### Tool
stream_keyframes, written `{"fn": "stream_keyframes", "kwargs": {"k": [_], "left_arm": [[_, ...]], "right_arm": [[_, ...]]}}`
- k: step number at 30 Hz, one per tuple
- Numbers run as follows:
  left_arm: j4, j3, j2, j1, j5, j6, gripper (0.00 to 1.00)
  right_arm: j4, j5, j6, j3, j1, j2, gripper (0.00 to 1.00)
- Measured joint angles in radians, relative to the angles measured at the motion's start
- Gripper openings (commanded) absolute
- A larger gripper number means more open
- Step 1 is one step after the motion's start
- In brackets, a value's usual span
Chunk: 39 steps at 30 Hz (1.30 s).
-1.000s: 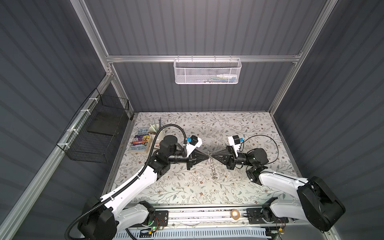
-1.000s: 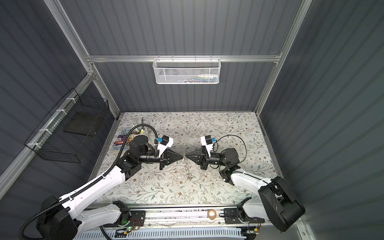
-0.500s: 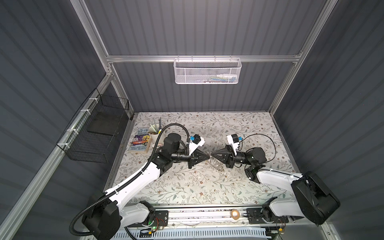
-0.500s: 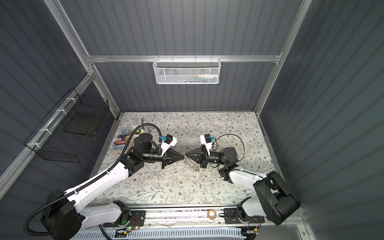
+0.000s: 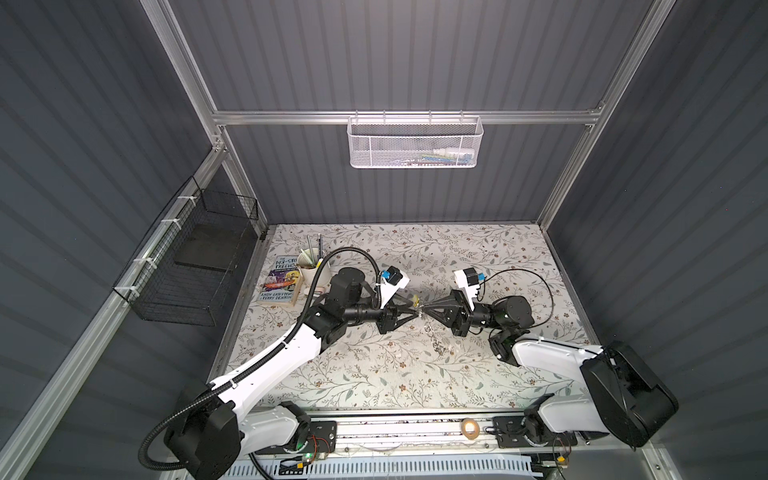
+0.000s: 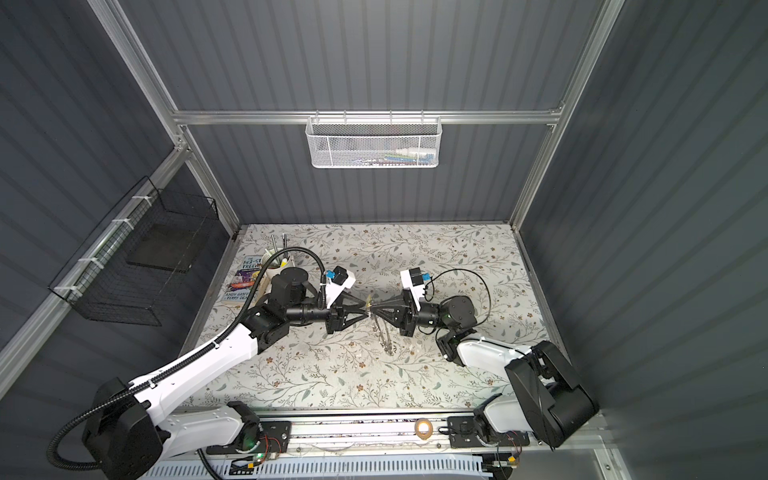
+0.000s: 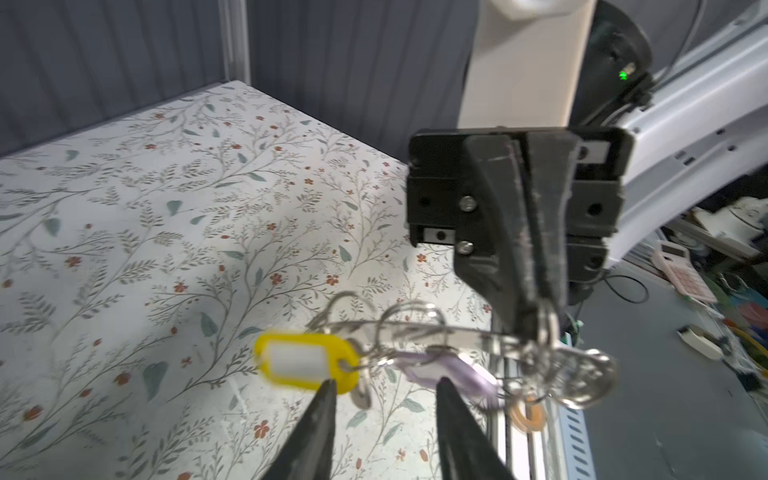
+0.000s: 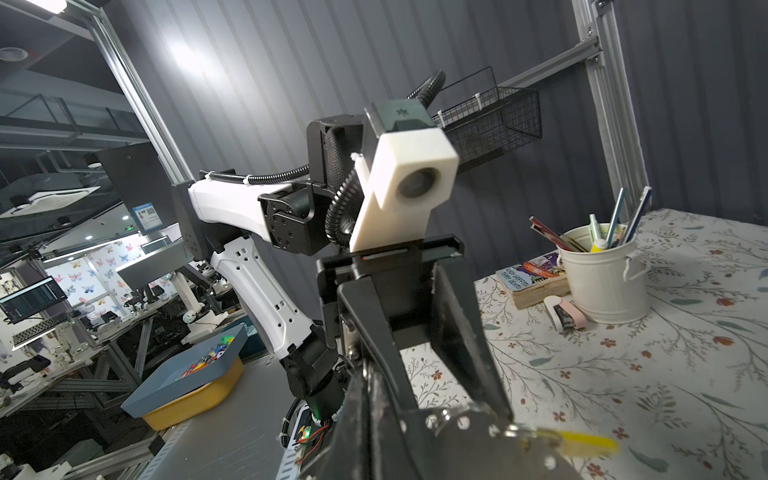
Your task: Put the keys on the keyring
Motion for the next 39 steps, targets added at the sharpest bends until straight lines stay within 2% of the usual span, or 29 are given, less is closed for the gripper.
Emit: {"fn": "stream_keyframes", "kwargs": {"k": [5, 8, 11, 17, 24, 32, 39], "left_arm": [[0.015, -0.083, -0.104, 0.000, -0.097, -0.034, 0.51], [0.034, -0.111, -0.154, 0.000, -0.106, -0.051, 0.46], [0.077, -0.125, -0.193, 0.000, -0.065, -0.069, 0.43], [0.182, -0.128, -0.219, 0.000, 0.041, -0.096, 0.45], [0.273, -0.128, -0.134, 0.000, 0.147, -0.141, 0.41], [0.363, -0.129, -0.114, -0.005, 0.183, -0.185, 0.36], [0.372, -0.129, -0.098, -0.019, 0.191, -0.188, 0.32]], "right_arm": [[0.013, -0.007, 0.006, 0.000, 0.002, 0.000, 0.00], [0.016, -0.010, 0.009, 0.002, 0.005, 0.000, 0.00], [0.019, -0.011, 0.015, 0.005, 0.005, 0.000, 0.00], [0.022, -0.014, 0.021, 0.011, 0.005, 0.000, 0.00], [0.022, -0.014, 0.023, 0.011, 0.006, 0.000, 0.00], [0.021, -0.014, 0.023, 0.011, 0.010, 0.000, 0.00], [0.021, -0.014, 0.023, 0.011, 0.010, 0.000, 0.00]]}}
